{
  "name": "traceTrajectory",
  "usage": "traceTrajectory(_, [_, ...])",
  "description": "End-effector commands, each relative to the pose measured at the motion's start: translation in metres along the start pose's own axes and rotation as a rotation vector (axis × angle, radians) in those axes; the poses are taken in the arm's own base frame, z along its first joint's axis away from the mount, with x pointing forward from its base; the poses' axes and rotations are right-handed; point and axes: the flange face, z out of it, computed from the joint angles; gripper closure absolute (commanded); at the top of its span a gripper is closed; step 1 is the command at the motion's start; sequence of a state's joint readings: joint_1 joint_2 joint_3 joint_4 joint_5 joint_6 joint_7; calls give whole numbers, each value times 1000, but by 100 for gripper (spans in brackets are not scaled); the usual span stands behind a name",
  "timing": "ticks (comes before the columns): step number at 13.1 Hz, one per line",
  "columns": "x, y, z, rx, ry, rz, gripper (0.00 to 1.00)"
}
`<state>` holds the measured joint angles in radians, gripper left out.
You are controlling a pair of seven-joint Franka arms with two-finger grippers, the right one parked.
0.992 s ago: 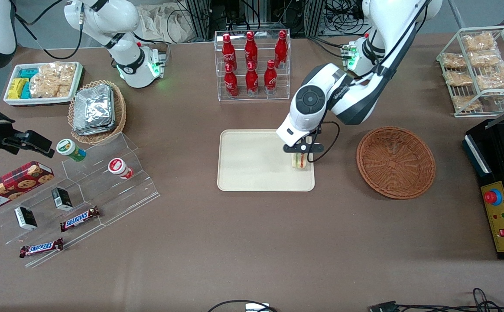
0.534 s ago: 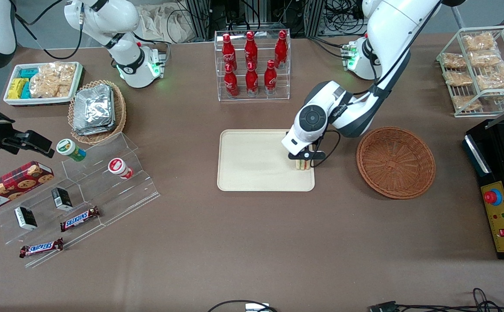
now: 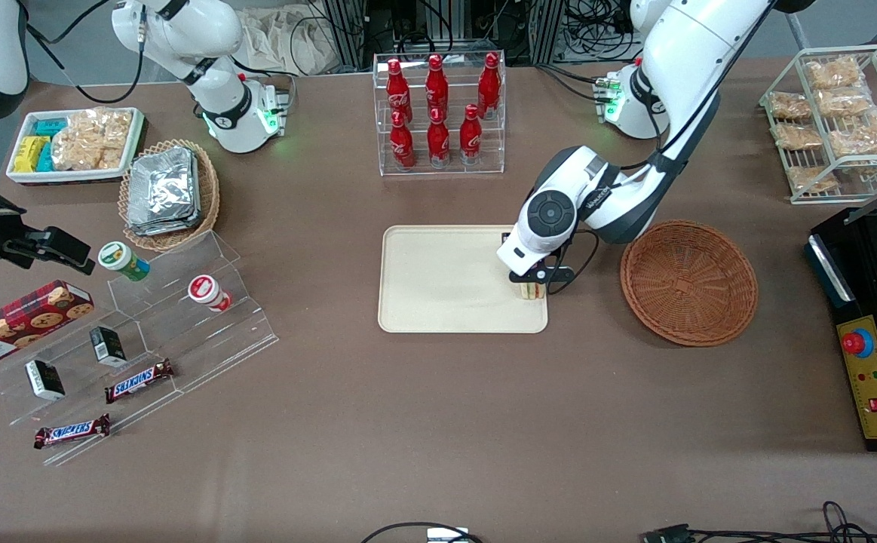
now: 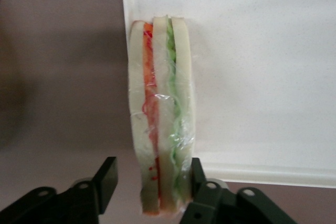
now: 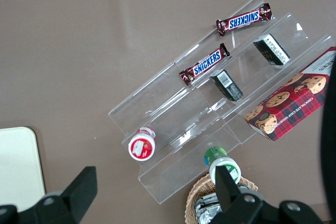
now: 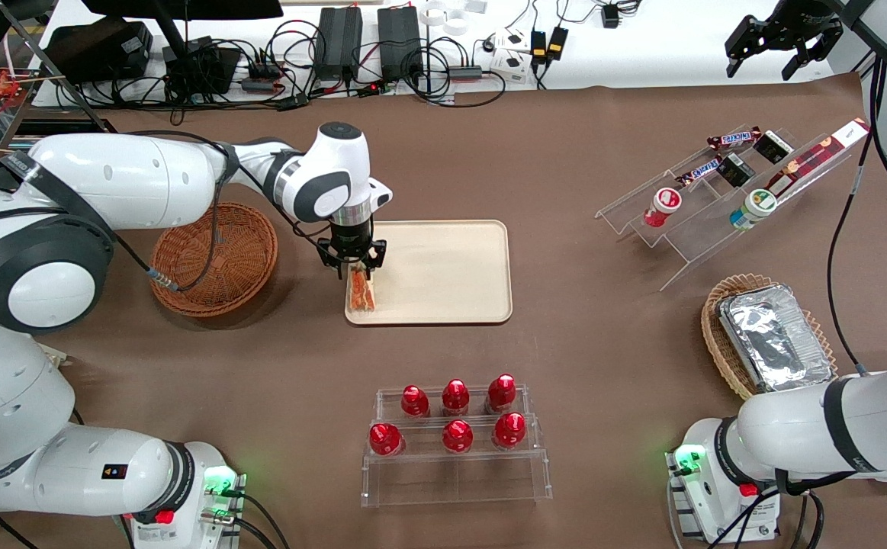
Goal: Place sandwich from basket to tray
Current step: 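Open the left gripper to release the sandwich onto the tray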
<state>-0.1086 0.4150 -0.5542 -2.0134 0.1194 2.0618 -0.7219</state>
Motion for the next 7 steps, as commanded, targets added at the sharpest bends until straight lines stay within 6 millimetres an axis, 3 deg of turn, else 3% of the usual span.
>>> traceTrajectory(1, [-7, -8, -70, 55, 12, -9, 0])
traceTrajectory(4, [-20, -20, -164, 73, 42, -11, 0])
traceTrajectory(5, [-21, -39, -205, 58, 59, 3, 0])
traceTrajectory(7, [-12, -109, -277, -3, 70, -28, 0])
